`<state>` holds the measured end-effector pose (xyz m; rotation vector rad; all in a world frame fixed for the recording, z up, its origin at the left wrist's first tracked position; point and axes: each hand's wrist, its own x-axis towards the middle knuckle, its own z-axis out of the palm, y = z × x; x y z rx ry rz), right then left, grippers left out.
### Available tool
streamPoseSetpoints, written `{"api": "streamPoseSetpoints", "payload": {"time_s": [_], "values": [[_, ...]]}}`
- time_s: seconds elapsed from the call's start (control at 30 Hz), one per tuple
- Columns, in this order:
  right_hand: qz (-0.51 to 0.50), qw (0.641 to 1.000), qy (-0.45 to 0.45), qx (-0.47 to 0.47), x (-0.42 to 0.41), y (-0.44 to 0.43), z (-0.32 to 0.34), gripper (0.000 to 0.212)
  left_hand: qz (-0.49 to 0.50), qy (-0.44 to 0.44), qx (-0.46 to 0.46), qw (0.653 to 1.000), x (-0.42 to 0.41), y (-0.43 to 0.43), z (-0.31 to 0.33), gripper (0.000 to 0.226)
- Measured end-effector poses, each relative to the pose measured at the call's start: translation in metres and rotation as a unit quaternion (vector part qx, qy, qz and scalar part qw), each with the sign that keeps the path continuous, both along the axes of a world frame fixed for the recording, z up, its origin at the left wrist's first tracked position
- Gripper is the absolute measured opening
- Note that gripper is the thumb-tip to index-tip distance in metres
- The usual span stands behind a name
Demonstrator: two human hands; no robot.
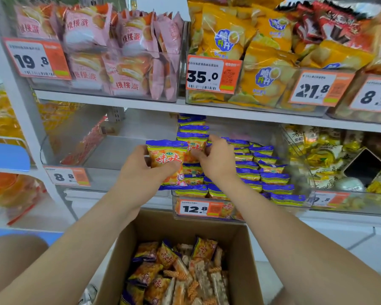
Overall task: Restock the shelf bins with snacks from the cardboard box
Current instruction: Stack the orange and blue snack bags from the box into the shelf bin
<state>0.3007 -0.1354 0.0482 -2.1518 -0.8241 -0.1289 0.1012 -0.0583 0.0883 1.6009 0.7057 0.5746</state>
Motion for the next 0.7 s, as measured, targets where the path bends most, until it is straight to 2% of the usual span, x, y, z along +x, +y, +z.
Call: {"api": "streamPoseSetpoints", "payload": {"time_s": [0.1, 0.3, 0.4, 0.43, 0.5, 0.57, 0.6, 0.63, 0.7], "values": [[-0.01, 0.999, 0.023, 0.027, 0.002, 0.001, 0.004, 0.059, 0.0, 0.001, -0.001, 1.0, -0.002, 0.001, 0.0, 0.049], [0.015, 0.992, -0.07, -0.1, 0.003, -0.005, 0.009, 0.057, -0.002, 0.017, 0.002, 1.0, -0.004, 0.001, 0.002, 0.049], [0.0, 0.984, -0.097, -0.147, -0.004, -0.01, 0.013, 0.066, -0.006, 0.02, 0.001, 1.0, -0.004, 0.0, 0.002, 0.05], [-0.016, 0.982, -0.107, -0.152, -0.007, -0.012, 0.016, 0.069, -0.008, 0.018, 0.002, 1.0, -0.004, 0.0, 0.002, 0.049], [-0.036, 0.988, -0.113, -0.101, -0.019, -0.019, 0.027, 0.065, -0.013, 0.011, 0.006, 1.0, -0.005, 0.0, 0.002, 0.048], [0.016, 0.999, -0.049, -0.012, -0.032, -0.028, 0.045, 0.049, -0.009, -0.004, 0.004, 1.0, -0.004, 0.0, 0.003, 0.052], [0.07, 0.997, 0.023, 0.022, -0.039, -0.034, 0.054, 0.041, -0.006, -0.018, -0.001, 1.0, -0.004, 0.0, 0.003, 0.055], [0.134, 0.984, 0.111, 0.036, -0.046, -0.04, 0.062, 0.038, -0.007, -0.033, -0.006, 0.999, -0.004, 0.0, 0.003, 0.059], [0.211, 0.948, 0.238, 0.027, -0.058, -0.05, 0.066, 0.048, -0.021, -0.055, -0.005, 0.998, -0.004, -0.001, 0.005, 0.069]]}}
